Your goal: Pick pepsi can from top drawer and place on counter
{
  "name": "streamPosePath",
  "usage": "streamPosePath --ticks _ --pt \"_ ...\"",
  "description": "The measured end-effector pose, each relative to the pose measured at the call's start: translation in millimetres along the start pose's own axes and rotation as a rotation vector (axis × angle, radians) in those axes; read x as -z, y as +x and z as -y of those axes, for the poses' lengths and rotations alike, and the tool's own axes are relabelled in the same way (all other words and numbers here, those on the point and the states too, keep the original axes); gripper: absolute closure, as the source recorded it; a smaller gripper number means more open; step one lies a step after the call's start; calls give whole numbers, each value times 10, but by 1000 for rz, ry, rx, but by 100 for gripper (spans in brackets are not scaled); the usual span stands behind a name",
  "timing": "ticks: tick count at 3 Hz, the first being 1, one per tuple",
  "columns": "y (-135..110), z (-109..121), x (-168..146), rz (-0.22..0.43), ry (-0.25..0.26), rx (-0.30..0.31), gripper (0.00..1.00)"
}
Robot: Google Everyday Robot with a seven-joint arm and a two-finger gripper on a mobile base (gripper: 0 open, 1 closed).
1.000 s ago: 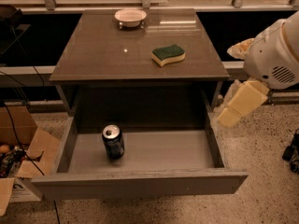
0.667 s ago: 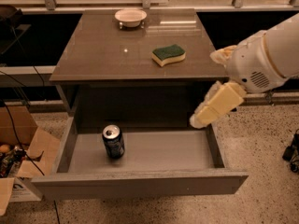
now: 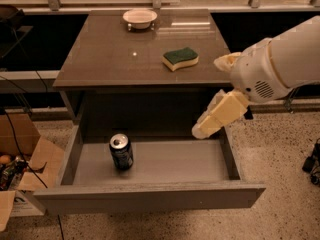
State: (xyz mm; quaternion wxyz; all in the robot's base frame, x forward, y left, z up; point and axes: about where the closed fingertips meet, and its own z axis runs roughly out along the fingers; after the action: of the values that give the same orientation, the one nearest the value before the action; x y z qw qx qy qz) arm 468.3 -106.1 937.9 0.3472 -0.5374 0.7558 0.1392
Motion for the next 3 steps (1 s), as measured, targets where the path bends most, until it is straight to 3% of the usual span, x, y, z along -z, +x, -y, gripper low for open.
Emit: streamPosePath --ticks 3 --pt "-26 -107 -1228 109 -157 27 0"
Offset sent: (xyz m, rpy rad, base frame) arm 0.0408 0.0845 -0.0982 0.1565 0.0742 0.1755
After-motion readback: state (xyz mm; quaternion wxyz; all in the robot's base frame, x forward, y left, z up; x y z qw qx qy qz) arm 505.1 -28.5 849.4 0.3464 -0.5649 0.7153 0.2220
